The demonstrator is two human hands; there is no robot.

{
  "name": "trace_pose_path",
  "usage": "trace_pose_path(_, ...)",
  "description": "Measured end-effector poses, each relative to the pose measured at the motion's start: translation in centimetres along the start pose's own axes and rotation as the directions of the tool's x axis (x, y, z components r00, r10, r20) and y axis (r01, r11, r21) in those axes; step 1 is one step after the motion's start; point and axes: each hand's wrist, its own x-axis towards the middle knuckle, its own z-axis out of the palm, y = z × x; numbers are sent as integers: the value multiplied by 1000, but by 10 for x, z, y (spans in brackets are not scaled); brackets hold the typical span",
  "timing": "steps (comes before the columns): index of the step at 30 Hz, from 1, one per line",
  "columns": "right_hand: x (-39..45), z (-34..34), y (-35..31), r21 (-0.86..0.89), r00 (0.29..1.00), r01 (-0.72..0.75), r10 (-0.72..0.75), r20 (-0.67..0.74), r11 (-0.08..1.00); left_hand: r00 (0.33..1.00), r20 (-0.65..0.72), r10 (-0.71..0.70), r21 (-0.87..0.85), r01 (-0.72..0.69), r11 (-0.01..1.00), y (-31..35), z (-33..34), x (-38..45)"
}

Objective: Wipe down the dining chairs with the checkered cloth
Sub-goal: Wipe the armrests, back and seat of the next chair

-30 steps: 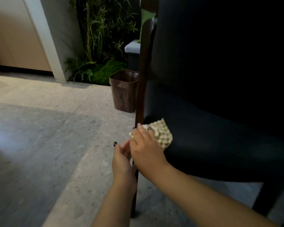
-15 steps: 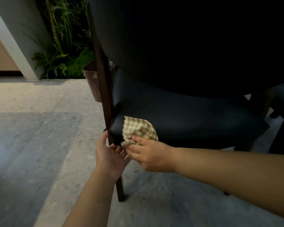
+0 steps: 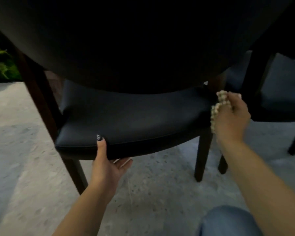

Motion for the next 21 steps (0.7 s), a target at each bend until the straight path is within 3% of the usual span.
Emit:
trace_pose_path(2,28,9,14,125,960,-275,279,-18,953,1000,18,11,33,-12,999,-3,-3,4)
trace_pose_path(4,39,20,25,178,908,-415,418,20,892,999,34,17,72,-20,997,-5,-7,7)
trace_pose_path(10,36,20,34,243,814,-550,578,-58,799,997,75,10,141,-21,990,-2,-11,5)
trace_pose_path(13,25,17,36,351,736,-634,677,1,689,994,107,-7,164,-11,986,1,-10,1)
trace_pose_path(17,-13,22,29,203,773,-629,631,61,751,994,106,-29,171,10,985,4,-11,-1)
trace_pose_path(19,-45,32,26,141,751,-660,655,89,738,995,92,-39,181,21,983,5,-11,-2)
trace_pose_path(21,-82,45,13,113,665,-745,746,47,657,997,64,-46,192,33,981,5,-10,-2)
